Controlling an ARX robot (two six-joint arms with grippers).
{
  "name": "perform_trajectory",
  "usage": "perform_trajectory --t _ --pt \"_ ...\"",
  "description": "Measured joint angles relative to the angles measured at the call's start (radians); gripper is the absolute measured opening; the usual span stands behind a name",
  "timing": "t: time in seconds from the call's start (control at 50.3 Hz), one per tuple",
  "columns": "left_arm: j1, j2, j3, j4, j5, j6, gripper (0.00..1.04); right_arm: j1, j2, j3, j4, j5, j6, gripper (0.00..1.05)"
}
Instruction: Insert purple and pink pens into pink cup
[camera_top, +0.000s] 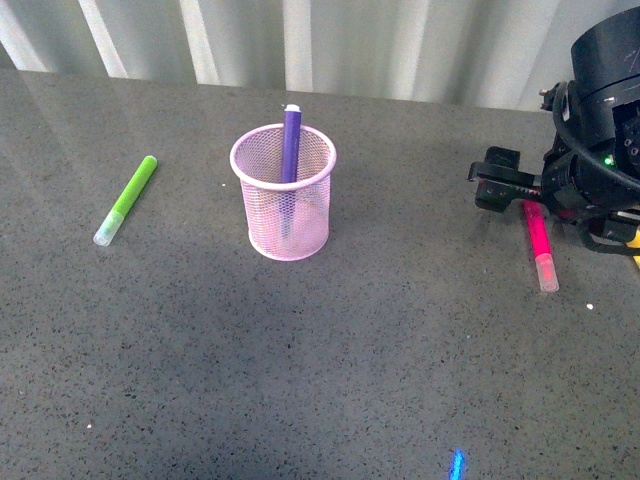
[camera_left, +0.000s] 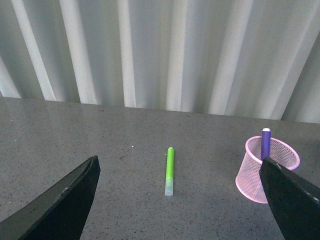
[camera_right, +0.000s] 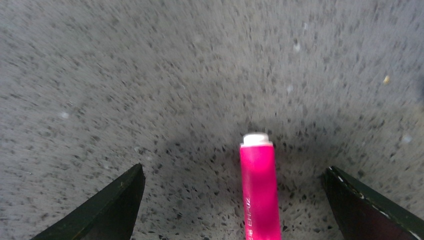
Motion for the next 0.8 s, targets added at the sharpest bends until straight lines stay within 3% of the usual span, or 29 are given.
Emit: perform_trajectory --t 0.517,0.796 --pt "0.000 0.000 0.000 0.000 0.000 0.000 0.98 -0.017 -0.003 -0.031 0.077 -0.065 0.026 0.14" --pt "0.000 0.000 0.000 0.000 0.000 0.000 0.98 0.005 -0.074 -0.090 0.257 -0.078 -0.013 0.12"
